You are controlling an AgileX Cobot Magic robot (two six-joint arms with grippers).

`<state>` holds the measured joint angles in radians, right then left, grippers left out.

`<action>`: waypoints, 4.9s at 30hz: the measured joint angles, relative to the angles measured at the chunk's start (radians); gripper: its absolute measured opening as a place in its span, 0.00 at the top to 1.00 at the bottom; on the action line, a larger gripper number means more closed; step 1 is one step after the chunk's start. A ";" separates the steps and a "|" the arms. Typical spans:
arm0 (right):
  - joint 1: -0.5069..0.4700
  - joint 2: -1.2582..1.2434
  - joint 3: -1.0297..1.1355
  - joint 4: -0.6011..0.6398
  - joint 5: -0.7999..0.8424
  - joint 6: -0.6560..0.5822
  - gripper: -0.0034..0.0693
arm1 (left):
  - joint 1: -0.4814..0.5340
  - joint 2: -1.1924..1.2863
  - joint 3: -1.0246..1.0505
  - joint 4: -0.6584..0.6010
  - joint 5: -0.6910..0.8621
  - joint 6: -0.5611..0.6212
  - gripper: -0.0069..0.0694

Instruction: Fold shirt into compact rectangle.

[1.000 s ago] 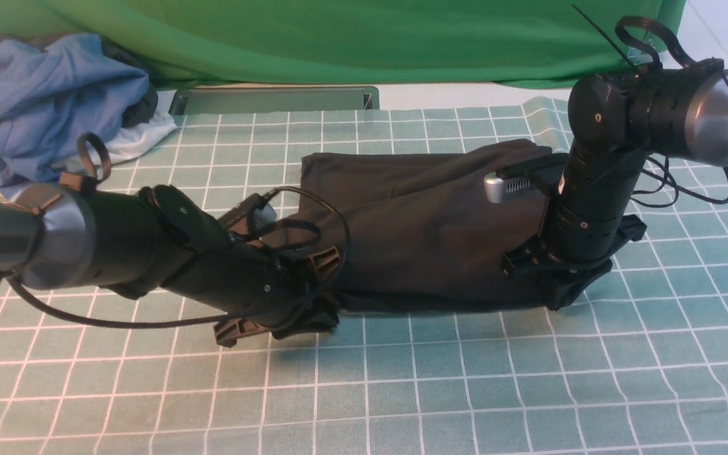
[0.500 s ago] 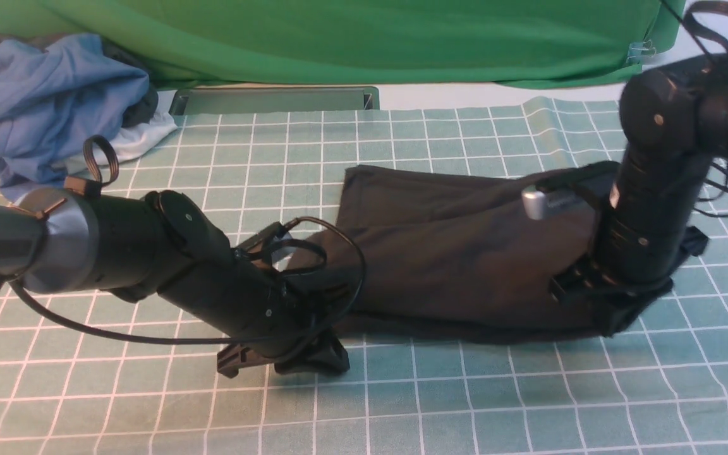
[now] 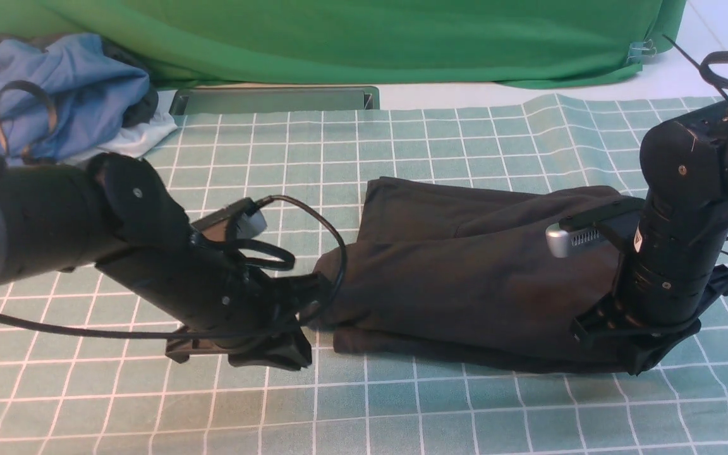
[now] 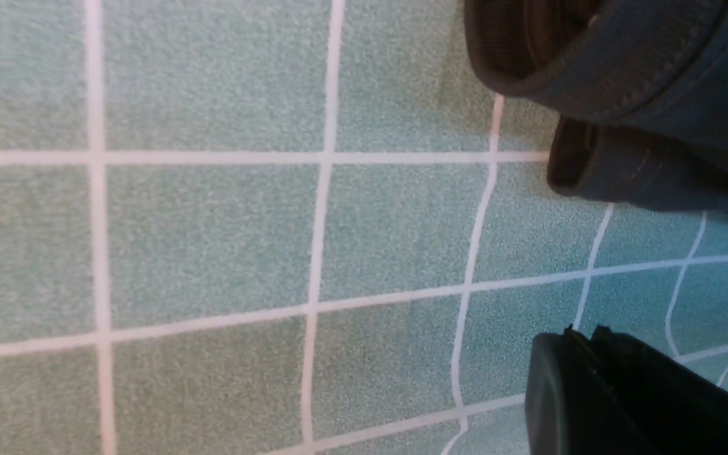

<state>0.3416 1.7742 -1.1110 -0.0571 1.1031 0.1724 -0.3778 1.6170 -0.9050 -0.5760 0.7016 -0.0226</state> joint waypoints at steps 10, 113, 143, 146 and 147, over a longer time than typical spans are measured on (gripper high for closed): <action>0.000 -0.002 0.000 0.000 -0.003 0.003 0.78 | 0.014 0.032 -0.149 0.020 -0.035 -0.011 0.47; 0.000 -1.374 0.010 0.130 0.047 -0.195 0.91 | 0.058 -0.030 -0.394 0.064 0.229 -0.005 0.73; 0.000 -1.644 0.909 0.155 -0.896 -0.221 0.92 | 0.058 -0.030 -0.394 0.093 0.190 0.035 0.86; 0.000 -1.644 0.910 0.155 -0.912 -0.221 0.92 | 0.058 -0.030 -0.394 0.093 0.174 0.038 0.86; 0.000 -1.644 0.910 0.155 -0.914 -0.221 0.91 | 0.058 -0.030 -0.394 0.094 0.171 0.038 0.86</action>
<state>0.3416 0.1304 -0.2013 0.0982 0.1891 -0.0487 -0.3196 1.5874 -1.2994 -0.4818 0.8726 0.0151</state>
